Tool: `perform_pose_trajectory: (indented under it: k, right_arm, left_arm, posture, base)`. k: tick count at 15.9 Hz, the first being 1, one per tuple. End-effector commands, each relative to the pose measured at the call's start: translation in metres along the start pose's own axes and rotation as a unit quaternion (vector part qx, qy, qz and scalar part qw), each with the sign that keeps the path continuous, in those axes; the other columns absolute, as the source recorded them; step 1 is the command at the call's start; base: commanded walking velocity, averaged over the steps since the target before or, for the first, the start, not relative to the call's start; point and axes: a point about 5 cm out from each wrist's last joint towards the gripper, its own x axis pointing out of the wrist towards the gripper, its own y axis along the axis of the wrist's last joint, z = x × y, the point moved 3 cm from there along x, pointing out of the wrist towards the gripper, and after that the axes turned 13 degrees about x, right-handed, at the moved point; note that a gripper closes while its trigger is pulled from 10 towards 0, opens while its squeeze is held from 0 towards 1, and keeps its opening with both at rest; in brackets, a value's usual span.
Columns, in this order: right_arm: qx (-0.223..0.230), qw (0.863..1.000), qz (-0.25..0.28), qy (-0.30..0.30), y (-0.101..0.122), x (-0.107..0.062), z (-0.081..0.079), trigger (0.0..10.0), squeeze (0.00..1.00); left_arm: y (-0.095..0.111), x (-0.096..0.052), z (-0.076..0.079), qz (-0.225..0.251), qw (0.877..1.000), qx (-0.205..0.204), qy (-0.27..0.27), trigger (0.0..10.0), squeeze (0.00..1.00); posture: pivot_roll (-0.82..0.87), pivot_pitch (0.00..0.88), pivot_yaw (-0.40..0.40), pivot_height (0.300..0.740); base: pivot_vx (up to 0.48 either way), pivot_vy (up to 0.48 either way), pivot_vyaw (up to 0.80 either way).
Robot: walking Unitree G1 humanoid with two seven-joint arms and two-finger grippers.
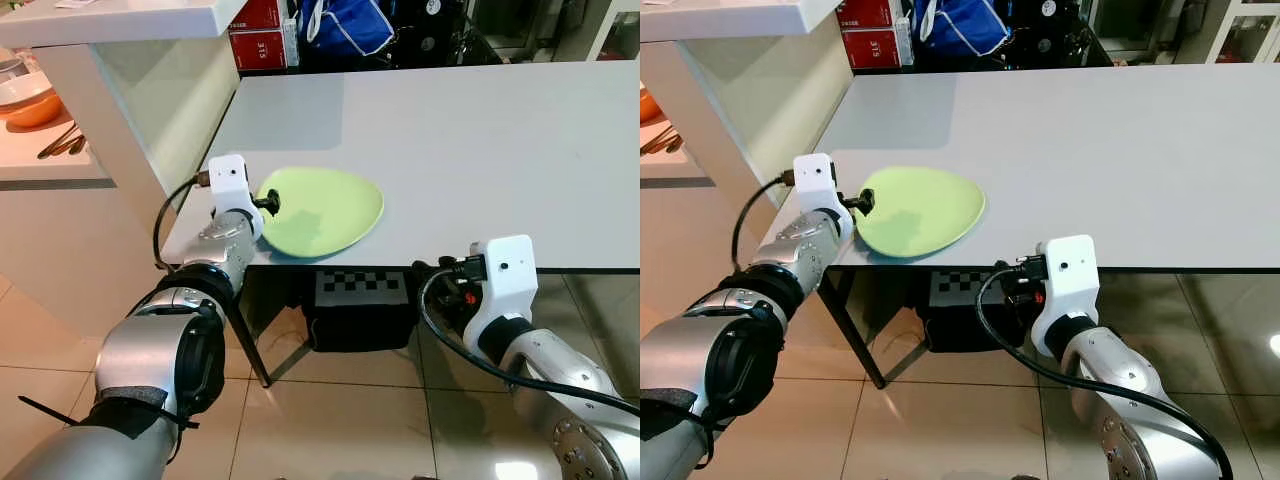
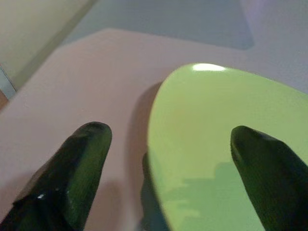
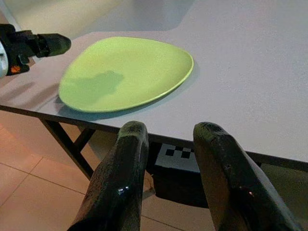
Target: Setting the table
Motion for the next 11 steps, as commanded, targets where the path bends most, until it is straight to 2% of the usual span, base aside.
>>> perform_pose_trajectory:
  k: [1, 2, 3, 4, 5, 6, 8, 9, 10, 11]
  right_arm:
    - [-0.005, 1.000, -0.002, 0.002, 0.000, -0.001, -0.003, 10.0, 0.00]
    - [-0.005, 1.000, -0.001, 0.002, 0.000, -0.001, -0.002, 10.0, 0.00]
    - [-0.004, 1.000, 0.001, 0.002, 0.001, 0.001, 0.000, 10.0, 0.00]
    - [-0.002, 1.000, 0.001, 0.001, 0.001, 0.003, 0.002, 10.0, 0.00]
    - [-0.001, 1.000, 0.001, 0.001, 0.002, 0.005, 0.003, 10.0, 0.00]
    - [0.008, 1.000, 0.002, 0.001, 0.001, 0.013, 0.003, 10.0, 0.00]
    - [0.022, 1.000, 0.007, 0.012, 0.001, 0.030, -0.003, 10.0, 0.00]
    - [0.021, 1.000, 0.007, 0.020, 0.001, 0.034, -0.005, 10.0, 0.00]
    - [0.017, 0.999, 0.007, 0.037, 0.002, 0.044, -0.013, 10.0, 0.00]
    - [0.015, 0.999, 0.007, 0.045, 0.003, 0.055, -0.017, 10.0, 0.00]
  left_arm:
    - [0.012, 0.001, -0.006, 0.019, 1.000, 0.022, 0.011, 10.0, 1.00]
    - [0.015, 0.001, -0.007, 0.027, 0.999, 0.030, 0.016, 10.0, 1.00]
    - [0.028, 0.000, -0.006, 0.062, 0.996, 0.056, 0.015, 10.0, 1.00]
    - [0.036, -0.001, -0.004, 0.081, 0.994, 0.075, 0.009, 10.0, 0.50]
    - [0.040, -0.001, -0.002, 0.094, 0.992, 0.088, 0.004, 10.0, 0.50]
    - [0.052, -0.003, 0.005, 0.129, 0.985, 0.111, -0.021, 10.0, 0.00]
    - [0.066, -0.008, 0.017, 0.179, 0.966, 0.174, -0.066, 10.0, 0.00]
    - [0.067, -0.009, 0.020, 0.189, 0.960, 0.190, -0.082, 10.0, 0.00]
    - [0.068, -0.015, 0.023, 0.217, 0.944, 0.222, -0.114, 10.0, 0.00]
    - [0.061, -0.021, 0.019, 0.229, 0.929, 0.255, -0.137, 10.0, 0.00]
  posture:
    - [-0.27, 0.017, 0.133, 0.740]
    - [-0.27, 0.013, 0.129, 0.740]
    - [-0.24, 0.000, 0.117, 0.740]
    - [-0.23, 0.000, 0.110, 0.740]
    - [-0.23, 0.000, 0.110, 0.740]
    - [-0.18, 0.000, 0.089, 0.740]
    - [-0.15, 0.000, 0.075, 0.740]
    - [-0.13, 0.000, 0.068, 0.740]
    - [-0.11, 0.000, 0.057, 0.740]
    - [-0.09, 0.000, 0.052, 0.740]
  base:
    - [0.000, 0.000, 0.00]
    - [0.000, 0.000, 0.00]
    - [0.000, 0.000, 0.00]
    - [0.000, 0.000, 0.00]
    - [0.000, 0.000, 0.00]
    - [0.000, 0.000, 0.00]
    - [0.000, 0.000, 0.00]
    - [0.000, 0.000, 0.00]
    - [0.000, 0.000, 0.00]
    - [0.000, 0.000, 0.00]
